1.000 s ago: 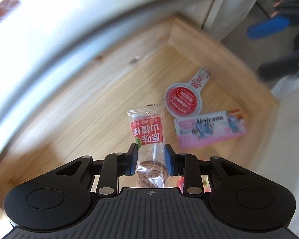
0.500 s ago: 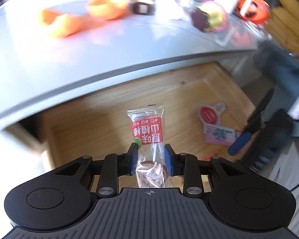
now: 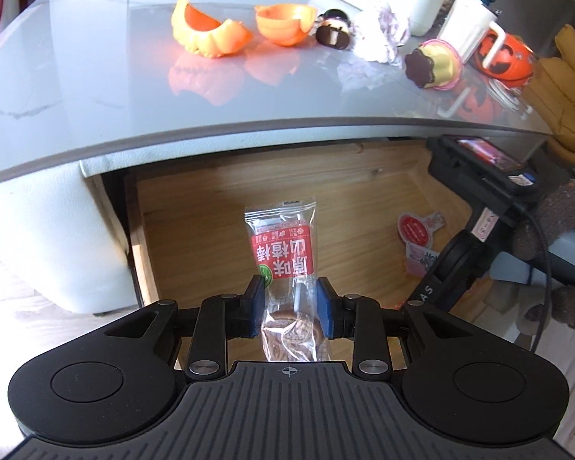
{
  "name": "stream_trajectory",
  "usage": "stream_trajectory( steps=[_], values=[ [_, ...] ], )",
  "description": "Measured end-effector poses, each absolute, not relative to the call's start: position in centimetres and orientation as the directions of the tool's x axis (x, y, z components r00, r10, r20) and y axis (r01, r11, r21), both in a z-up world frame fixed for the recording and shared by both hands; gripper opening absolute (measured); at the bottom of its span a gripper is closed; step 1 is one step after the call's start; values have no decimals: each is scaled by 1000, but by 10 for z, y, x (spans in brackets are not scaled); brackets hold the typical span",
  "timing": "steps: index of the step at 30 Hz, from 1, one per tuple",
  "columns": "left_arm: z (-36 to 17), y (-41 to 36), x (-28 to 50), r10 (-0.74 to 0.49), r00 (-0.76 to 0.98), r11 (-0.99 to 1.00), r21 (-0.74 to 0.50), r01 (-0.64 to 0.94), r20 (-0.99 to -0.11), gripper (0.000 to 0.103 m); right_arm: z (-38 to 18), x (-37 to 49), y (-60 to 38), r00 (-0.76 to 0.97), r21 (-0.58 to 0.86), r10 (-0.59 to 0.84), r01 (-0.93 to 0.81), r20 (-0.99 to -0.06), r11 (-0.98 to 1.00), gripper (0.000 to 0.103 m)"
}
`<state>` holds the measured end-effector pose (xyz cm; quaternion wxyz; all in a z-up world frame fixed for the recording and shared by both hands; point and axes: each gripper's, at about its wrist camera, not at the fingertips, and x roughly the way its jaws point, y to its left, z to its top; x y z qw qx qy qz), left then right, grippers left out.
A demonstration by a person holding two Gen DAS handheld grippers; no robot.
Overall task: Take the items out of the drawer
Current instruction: 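Lift the snack bag with the left gripper while the right gripper grasps the Hello Kitty toy, then hold the snack bag over the countertop while the right gripper lifts the Hello Kitty toy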
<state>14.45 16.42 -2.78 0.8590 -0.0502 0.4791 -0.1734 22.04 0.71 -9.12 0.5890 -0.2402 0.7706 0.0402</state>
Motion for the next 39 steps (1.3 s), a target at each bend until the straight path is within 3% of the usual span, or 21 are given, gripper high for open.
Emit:
stream_trajectory(
  steps=[4,7,12,19,23,25,26,30,33,36,39],
  values=[
    [-33,161,147,-323,482,942,-229,245,-815,32,-98,223,4,-249,-196,-316,-409,-916,891,63],
    [-33,172,146,-310,491,949,-237,207,-814,32,-97,230,6,-259,-178,-300,-407,-918,896,54],
    [-33,183,141,-307,504,952,-254,173,-807,32,-58,209,9,-57,-152,-209,-506,-976,849,54],
    [-17,145,136,-337,466,935,-234,267,-818,32,-9,192,-18,66,-51,-16,-572,-998,819,53],
    [12,133,125,-350,502,933,-246,263,-791,32,48,187,-30,143,2,120,-635,-982,772,52],
    [47,136,120,-359,576,932,-251,261,-735,32,85,178,-29,192,37,215,-657,-958,753,43],
    [70,139,119,-358,626,933,-250,258,-693,32,107,170,-31,232,45,269,-675,-935,737,4],
    [145,144,124,-311,786,950,-207,235,-535,32,200,165,-43,370,66,470,-726,-801,684,2],
    [163,140,133,-279,823,958,-197,206,-494,32,237,172,-52,410,89,536,-728,-738,679,2],
    [149,134,138,-297,800,954,-203,221,-521,32,213,183,-55,340,157,541,-721,-769,675,2],
    [114,134,144,-323,736,946,-234,226,-595,32,163,179,-48,286,121,456,-725,-843,678,3]
  ],
)
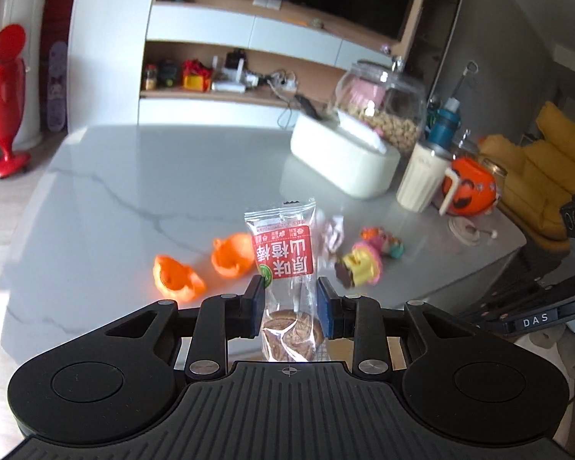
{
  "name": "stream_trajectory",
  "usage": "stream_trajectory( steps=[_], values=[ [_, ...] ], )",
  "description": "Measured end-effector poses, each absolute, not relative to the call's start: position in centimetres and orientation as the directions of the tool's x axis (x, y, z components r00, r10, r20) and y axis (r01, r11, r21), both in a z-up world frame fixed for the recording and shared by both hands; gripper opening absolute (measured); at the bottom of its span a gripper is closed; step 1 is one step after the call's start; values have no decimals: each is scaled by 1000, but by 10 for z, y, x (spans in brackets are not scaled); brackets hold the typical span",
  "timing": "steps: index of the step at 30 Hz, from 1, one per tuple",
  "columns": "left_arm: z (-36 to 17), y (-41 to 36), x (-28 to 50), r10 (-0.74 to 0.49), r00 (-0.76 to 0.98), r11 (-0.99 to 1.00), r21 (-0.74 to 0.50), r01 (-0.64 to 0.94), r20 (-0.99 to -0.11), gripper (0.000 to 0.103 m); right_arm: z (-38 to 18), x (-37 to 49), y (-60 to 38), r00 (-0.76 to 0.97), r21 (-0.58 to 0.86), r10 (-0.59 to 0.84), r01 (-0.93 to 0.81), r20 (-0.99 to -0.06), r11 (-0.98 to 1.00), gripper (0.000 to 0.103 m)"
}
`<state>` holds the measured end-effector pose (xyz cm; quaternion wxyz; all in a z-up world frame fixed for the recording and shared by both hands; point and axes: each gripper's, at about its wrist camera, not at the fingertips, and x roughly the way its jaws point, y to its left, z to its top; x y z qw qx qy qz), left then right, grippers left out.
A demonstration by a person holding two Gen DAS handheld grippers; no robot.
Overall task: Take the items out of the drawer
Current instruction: 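Hold the snack bag over the countertop while the right gripper lifts the Hello Kitty toy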
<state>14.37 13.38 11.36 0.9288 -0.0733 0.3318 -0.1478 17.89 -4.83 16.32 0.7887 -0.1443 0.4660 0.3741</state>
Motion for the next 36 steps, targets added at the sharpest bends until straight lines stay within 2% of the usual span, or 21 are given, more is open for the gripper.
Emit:
stream_trajectory(
  steps=[5,8,10,12,14,18,26,28,29,30,34,36],
  values=[
    [47,147,147,-351,621,936,-289,203,-701,32,86,190,-38,123,141,319,-710,-940,690,3],
    [22,158,148,-367,585,929,-314,194,-724,32,47,199,-25,2,188,246,-637,-969,747,3],
    [11,165,147,-373,580,926,-326,190,-724,32,24,202,-17,-81,204,193,-577,-978,791,11],
    [3,174,146,-387,582,919,-350,181,-715,32,0,203,-5,-133,176,123,-547,-984,819,46],
    [-2,183,145,-394,587,914,-371,166,-708,32,-22,200,14,-142,115,38,-578,-989,808,56],
    [-1,193,137,-400,605,908,-388,159,-688,32,-58,187,52,-150,12,-124,-682,-981,731,56],
    [-9,202,124,-393,592,910,-389,141,-704,32,-108,194,80,-207,-91,-273,-616,-939,782,57],
    [-9,202,123,-398,592,908,-391,147,-701,32,-116,193,84,-174,-145,-325,-638,-929,756,60],
    [-8,201,122,-401,592,907,-391,153,-699,32,-119,192,83,-151,-173,-343,-640,-927,749,70],
    [-7,200,122,-406,593,906,-390,162,-696,32,-120,191,83,-139,-192,-358,-642,-923,743,75],
    [-5,193,122,-410,588,908,-373,191,-697,32,-122,185,79,-153,-171,-347,-649,-925,741,75],
    [-7,190,122,-399,583,914,-357,191,-708,32,-124,182,76,-154,-171,-351,-653,-924,738,71]
  ],
)
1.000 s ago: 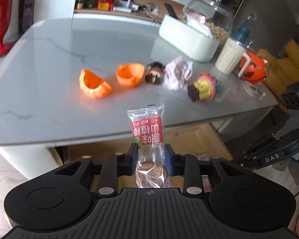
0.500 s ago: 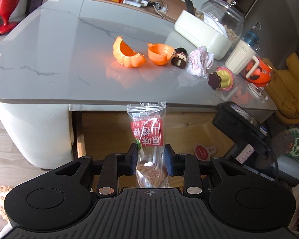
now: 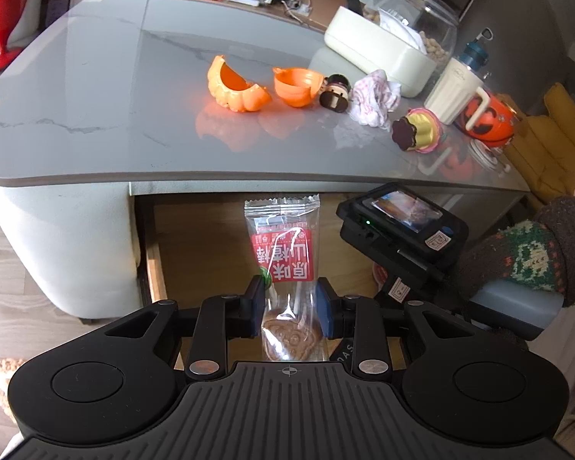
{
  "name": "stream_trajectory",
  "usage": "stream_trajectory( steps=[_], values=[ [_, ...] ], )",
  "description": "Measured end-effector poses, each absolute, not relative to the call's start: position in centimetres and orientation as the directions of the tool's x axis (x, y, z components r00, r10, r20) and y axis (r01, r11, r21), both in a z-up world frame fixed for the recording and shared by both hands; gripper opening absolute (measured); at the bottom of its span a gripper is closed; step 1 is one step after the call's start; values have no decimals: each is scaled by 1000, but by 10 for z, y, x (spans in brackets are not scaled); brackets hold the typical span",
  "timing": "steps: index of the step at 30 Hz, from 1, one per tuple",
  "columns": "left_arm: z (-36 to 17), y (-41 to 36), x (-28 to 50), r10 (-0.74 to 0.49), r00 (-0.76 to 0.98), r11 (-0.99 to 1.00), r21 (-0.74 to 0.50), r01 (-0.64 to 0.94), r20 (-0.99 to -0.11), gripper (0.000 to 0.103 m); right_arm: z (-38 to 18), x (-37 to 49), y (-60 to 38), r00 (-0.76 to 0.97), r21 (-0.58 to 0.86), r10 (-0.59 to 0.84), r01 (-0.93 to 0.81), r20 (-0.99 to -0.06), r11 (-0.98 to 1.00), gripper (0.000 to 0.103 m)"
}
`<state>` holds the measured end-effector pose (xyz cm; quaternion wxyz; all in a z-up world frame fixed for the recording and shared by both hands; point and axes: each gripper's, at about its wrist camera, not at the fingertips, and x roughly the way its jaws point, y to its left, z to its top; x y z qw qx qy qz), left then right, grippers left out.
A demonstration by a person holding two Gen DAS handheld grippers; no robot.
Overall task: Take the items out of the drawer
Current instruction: 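Hold the snack bag over the countertop while the right gripper lifts the Hello Kitty toy, then set the Hello Kitty toy on the countertop with the right gripper while the left gripper releases the snack bag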
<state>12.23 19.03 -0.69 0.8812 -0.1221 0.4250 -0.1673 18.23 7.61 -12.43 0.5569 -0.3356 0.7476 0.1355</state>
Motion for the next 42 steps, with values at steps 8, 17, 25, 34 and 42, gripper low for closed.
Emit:
stream_trajectory(
  steps=[8,17,25,34,42],
  values=[
    [-17,186,128,-385,547,922,-341,185,-743,32,-98,165,61,-149,-78,-245,-689,-958,721,61],
    [17,153,122,-485,563,874,-353,333,-669,31,51,141,0,-57,154,157,-670,-986,726,59],
    [170,115,150,-314,834,949,-136,284,-454,32,240,156,-48,365,145,544,-717,-755,682,60],
    [138,124,270,-154,805,987,-118,104,-572,33,262,239,-46,555,1,564,-712,-612,702,60],
    [54,135,324,-131,661,991,-110,73,-739,37,157,288,-2,462,69,528,-703,-712,708,59]
  ],
)
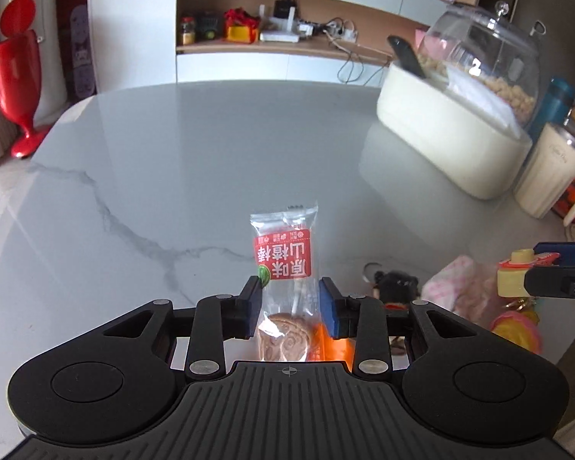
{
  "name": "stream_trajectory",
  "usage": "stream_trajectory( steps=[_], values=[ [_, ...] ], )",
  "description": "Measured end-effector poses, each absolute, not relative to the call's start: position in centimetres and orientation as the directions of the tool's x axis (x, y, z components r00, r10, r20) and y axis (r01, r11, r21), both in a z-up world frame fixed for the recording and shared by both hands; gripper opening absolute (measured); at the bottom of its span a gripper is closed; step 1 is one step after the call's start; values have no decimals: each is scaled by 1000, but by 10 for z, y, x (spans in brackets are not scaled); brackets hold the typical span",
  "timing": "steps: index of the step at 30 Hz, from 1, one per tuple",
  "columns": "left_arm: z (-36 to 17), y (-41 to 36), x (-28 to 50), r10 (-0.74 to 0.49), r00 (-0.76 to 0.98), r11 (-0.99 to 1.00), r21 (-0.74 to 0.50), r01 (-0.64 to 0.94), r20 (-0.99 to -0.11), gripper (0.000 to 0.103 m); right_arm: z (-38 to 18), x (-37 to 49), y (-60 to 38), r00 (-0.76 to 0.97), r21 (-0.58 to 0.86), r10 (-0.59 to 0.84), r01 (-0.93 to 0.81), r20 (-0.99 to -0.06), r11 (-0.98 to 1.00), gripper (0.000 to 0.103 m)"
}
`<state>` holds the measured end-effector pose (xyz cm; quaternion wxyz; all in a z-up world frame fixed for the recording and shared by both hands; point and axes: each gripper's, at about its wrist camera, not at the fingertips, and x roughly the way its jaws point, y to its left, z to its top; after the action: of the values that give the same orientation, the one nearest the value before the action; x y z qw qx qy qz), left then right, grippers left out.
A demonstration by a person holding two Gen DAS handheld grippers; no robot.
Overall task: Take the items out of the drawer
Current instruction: 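Set the Hello Kitty toy on the countertop with the right gripper while the left gripper releases the snack bag, then reach the left gripper into the drawer toward the pink Volcano packet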
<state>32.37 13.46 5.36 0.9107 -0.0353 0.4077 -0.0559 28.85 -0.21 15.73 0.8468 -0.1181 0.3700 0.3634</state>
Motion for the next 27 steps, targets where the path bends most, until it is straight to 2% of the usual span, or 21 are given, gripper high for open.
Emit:
stream_trajectory(
  steps=[2,3,6,10,14,17,19,22,24,25,27],
  values=[
    [41,136,329,-119,623,993,-97,68,-773,38,137,295,7,458,48,494,-695,-739,717,59],
    [38,136,327,-116,627,993,-90,74,-771,43,129,297,10,451,46,480,-691,-752,722,59],
    [36,138,323,-107,642,994,-67,86,-759,44,112,302,13,436,55,465,-681,-770,730,59],
    [61,142,306,-88,757,996,-68,58,-648,41,112,306,7,424,97,486,-669,-764,737,59],
    [93,142,281,-80,847,995,-92,37,-525,41,146,294,-12,472,119,551,-676,-688,727,61],
    [111,135,254,-111,883,993,-94,76,-456,41,176,278,-29,551,58,569,-686,-610,726,62],
    [117,123,237,-171,887,985,-95,144,-430,41,193,262,-44,616,5,576,-681,-537,732,67],
    [114,96,215,-306,846,950,-84,300,-436,41,208,235,-72,723,-55,562,-632,-402,773,73],
    [103,73,205,-394,773,906,-70,417,-497,41,206,223,-93,773,-37,531,-577,-346,816,78],
    [95,62,200,-415,738,888,-59,457,-531,41,204,221,-101,773,-32,517,-566,-367,824,78],
    [76,40,193,-434,667,855,-43,517,-605,41,195,224,-112,704,-24,530,-611,-473,791,78]
  ],
)
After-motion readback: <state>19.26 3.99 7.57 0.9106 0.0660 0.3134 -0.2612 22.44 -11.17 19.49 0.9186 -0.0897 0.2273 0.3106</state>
